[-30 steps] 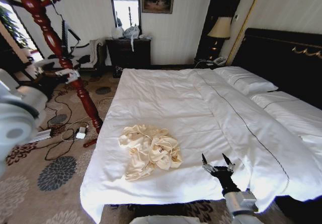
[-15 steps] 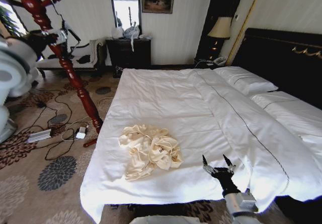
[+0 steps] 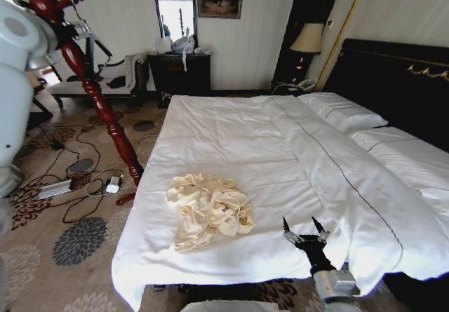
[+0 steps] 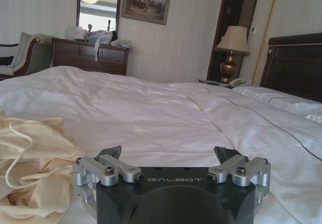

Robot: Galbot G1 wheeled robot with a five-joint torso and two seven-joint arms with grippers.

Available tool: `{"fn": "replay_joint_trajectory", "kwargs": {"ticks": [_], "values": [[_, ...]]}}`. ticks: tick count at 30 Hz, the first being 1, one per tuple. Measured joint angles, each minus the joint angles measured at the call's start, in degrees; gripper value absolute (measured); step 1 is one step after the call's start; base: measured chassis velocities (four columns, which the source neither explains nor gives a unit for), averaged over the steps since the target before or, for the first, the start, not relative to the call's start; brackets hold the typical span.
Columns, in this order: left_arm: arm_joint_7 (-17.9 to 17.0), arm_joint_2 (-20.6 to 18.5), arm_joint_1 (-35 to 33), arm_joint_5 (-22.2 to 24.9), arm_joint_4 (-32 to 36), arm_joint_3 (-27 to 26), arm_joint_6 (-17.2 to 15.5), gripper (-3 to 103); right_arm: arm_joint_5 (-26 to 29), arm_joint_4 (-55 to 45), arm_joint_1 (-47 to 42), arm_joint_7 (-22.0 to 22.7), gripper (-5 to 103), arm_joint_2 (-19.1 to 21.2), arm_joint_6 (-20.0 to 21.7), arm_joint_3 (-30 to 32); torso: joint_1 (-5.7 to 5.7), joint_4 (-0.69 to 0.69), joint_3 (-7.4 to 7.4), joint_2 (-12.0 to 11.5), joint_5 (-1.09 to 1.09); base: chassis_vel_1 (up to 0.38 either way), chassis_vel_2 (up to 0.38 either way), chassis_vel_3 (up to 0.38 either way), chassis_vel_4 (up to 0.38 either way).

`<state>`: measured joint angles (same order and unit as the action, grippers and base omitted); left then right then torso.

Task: Pick up the clothes from the bed and hang them on the clothes hanger.

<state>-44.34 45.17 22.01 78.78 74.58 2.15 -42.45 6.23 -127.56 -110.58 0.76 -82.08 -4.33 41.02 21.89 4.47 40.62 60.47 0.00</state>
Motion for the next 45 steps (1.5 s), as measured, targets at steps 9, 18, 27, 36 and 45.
{"fn": "replay_joint_trajectory", "kwargs": {"ticks": [9, 18, 27, 36, 45], "values": [[-0.3, 4.9, 5.1, -0.5, -10.4, 2.0, 0.0, 70, -0.4, 0.4, 0.1, 0.0, 100, -0.4, -0.4, -0.2, -0.01, -0.02, 0.00, 0.0, -0.01, 0.000, 0.000, 0.000, 0.000], [-0.3, 8.8, 7.4, 0.6, -17.0, 3.3, 0.1, 71, -0.5, 0.5, 0.2, 0.0, 100, -0.6, -0.4, -0.5, -0.01, 0.00, 0.00, 0.0, 0.00, 0.000, 0.000, 0.000, 0.000], [0.6, 10.0, 9.0, 0.8, -22.0, 4.5, 0.2, 62, -0.7, 0.6, 0.2, 0.0, 100, -0.7, -0.7, -0.6, -0.01, -0.02, 0.00, 0.0, 0.00, 0.000, 0.000, 0.000, 0.000], [1.3, 10.1, 9.1, 0.8, -23.8, 4.7, 0.3, 29, -1.0, 0.7, 0.2, 0.1, 100, -1.1, -1.0, -1.2, -0.01, -0.01, 0.00, 0.0, 0.00, 0.000, 0.000, 0.000, 0.000], [1.8, 10.0, 8.9, -0.4, -23.3, 4.9, 0.3, 15, -0.9, 0.8, 0.3, 0.1, 100, -0.9, -1.0, -1.1, -0.01, -0.01, 0.00, 0.0, -0.01, 0.000, 0.000, 0.000, 0.000]]}}
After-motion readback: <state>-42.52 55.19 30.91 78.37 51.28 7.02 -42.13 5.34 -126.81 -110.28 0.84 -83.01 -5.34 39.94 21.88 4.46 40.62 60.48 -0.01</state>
